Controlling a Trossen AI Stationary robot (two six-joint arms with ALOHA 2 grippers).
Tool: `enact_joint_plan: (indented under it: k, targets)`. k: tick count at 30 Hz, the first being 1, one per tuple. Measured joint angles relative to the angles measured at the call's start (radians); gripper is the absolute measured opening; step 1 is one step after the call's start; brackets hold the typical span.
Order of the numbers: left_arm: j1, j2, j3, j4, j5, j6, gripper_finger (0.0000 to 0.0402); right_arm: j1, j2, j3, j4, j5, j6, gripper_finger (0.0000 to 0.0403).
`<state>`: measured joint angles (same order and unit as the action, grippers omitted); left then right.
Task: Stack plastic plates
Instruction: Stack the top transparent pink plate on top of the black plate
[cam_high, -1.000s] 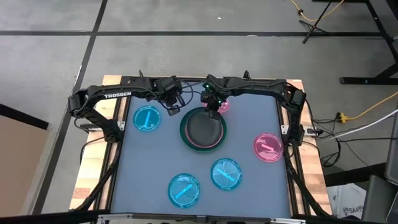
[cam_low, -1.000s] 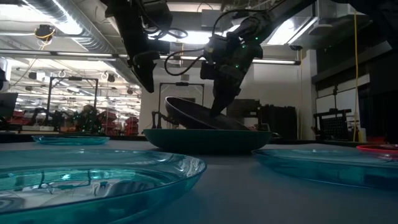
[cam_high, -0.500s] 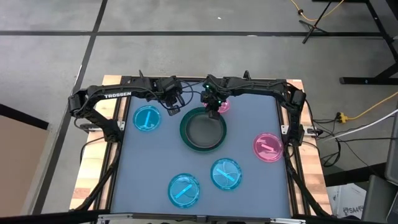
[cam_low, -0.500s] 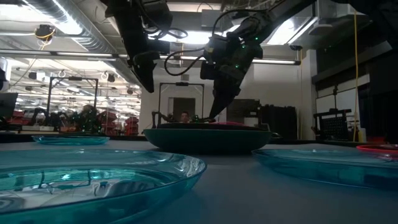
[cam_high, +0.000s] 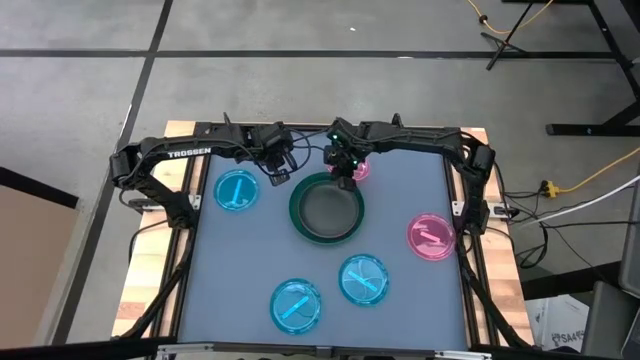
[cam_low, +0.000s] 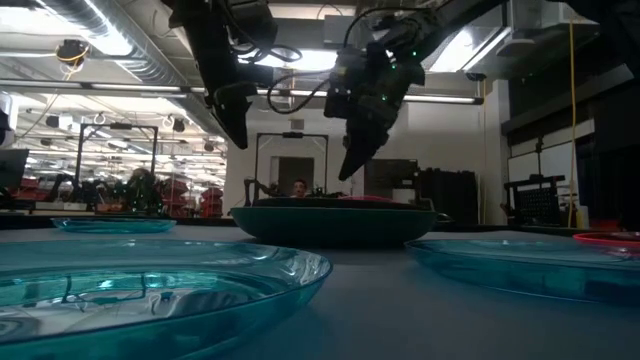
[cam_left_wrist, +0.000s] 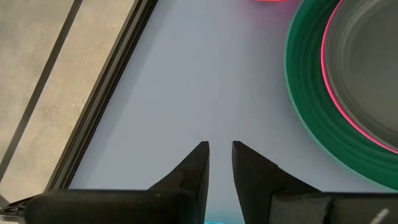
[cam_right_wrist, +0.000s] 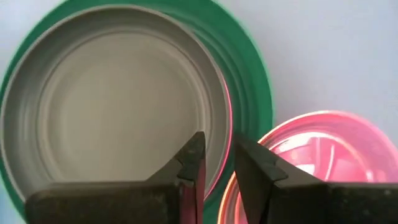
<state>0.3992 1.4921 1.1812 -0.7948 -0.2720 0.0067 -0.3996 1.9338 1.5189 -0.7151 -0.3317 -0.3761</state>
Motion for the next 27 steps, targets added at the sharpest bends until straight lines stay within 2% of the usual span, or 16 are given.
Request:
enact_joint_plan:
  k: [9, 17, 27]
  targets:
    - [0.0, 0.0, 0.0, 0.004, 0.0, -0.005, 0.0063, 0.0, -0.042, 0.051, -0.132, 0.039, -0.138, 0.0072]
    - [0.0, 0.0, 0.0, 0.003, 0.0, -0.006, 0.0063, 0.0, -0.058, 0.057, -0.36, 0.21, -0.355, 0.0072]
    - [0.0, 0.0, 0.0, 0.002, 0.001, -0.047, 0.0063, -0.049, -0.144, 0.052, -0.444, 0.208, -0.551, 0.0072]
